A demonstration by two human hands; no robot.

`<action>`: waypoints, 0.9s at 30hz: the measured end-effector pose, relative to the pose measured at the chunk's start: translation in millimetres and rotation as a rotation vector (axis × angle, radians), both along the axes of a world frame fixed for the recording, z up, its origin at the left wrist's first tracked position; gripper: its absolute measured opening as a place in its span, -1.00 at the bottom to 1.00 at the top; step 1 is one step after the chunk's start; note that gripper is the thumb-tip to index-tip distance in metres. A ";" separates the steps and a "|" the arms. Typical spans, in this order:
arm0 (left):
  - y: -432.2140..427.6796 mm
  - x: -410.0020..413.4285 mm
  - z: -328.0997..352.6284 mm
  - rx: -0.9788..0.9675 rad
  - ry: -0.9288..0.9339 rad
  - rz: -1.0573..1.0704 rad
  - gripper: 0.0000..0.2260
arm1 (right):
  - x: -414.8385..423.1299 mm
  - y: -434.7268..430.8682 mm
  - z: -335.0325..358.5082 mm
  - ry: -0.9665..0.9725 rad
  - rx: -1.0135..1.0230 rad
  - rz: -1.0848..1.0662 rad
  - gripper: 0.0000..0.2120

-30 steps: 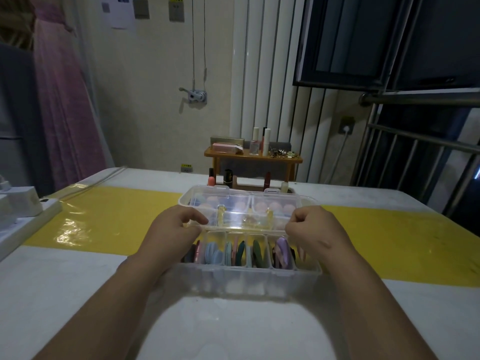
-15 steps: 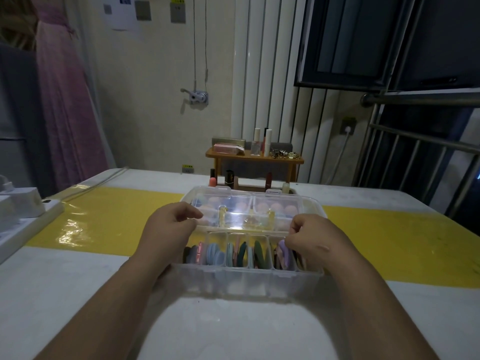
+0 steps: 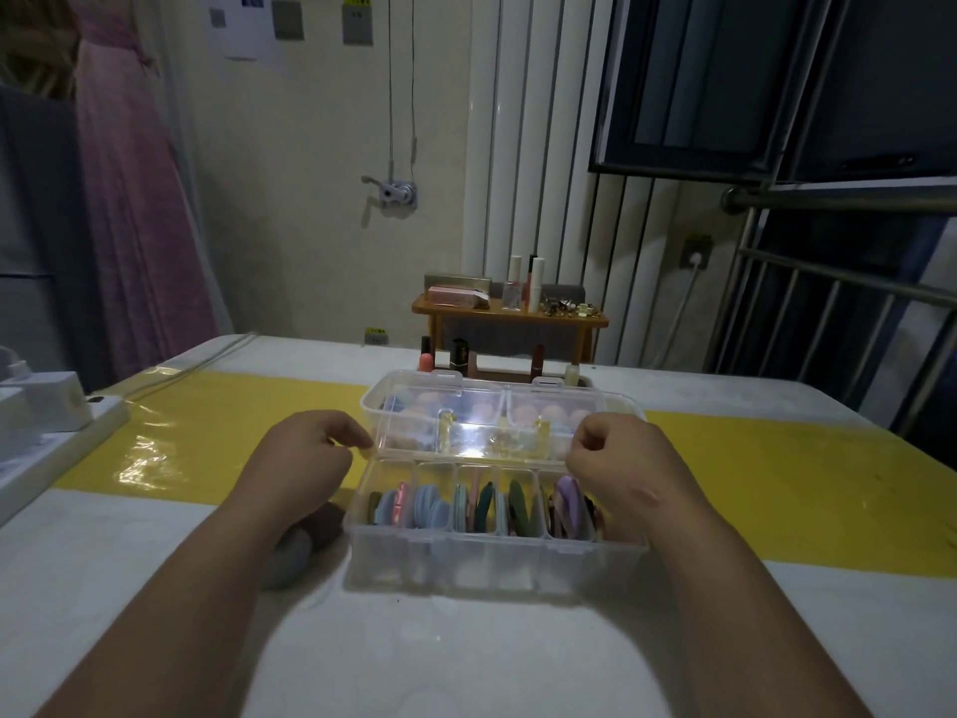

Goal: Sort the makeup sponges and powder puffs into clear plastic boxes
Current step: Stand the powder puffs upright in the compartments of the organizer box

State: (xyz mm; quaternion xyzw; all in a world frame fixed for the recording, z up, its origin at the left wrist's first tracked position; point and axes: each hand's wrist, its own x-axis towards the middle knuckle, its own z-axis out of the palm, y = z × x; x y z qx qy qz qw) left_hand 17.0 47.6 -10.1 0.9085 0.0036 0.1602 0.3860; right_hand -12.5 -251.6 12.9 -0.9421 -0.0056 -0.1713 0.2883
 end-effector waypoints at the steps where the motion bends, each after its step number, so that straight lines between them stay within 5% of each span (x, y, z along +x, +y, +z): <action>1: 4.6 0.5 0.1 0.028 0.054 0.015 -0.61 | -0.8 3.4 -0.5 -0.028 0.029 0.023 -0.89; 8: 25.9 -2.7 0.9 0.579 0.356 0.198 -0.83 | -5.6 25.0 -4.7 -0.057 0.077 0.200 -0.83; 15: 27.4 -0.8 -1.2 0.418 0.457 0.005 -0.85 | -4.8 25.8 -7.6 -0.031 0.058 0.221 -0.81; 22: 21.4 -3.2 -3.1 0.628 0.329 -0.006 -0.91 | -3.4 26.2 -8.8 -0.023 0.061 0.219 -0.81; 27: 14.3 -3.5 0.6 0.406 0.271 0.030 -0.89 | -3.9 26.8 -8.8 -0.021 0.076 0.219 -0.80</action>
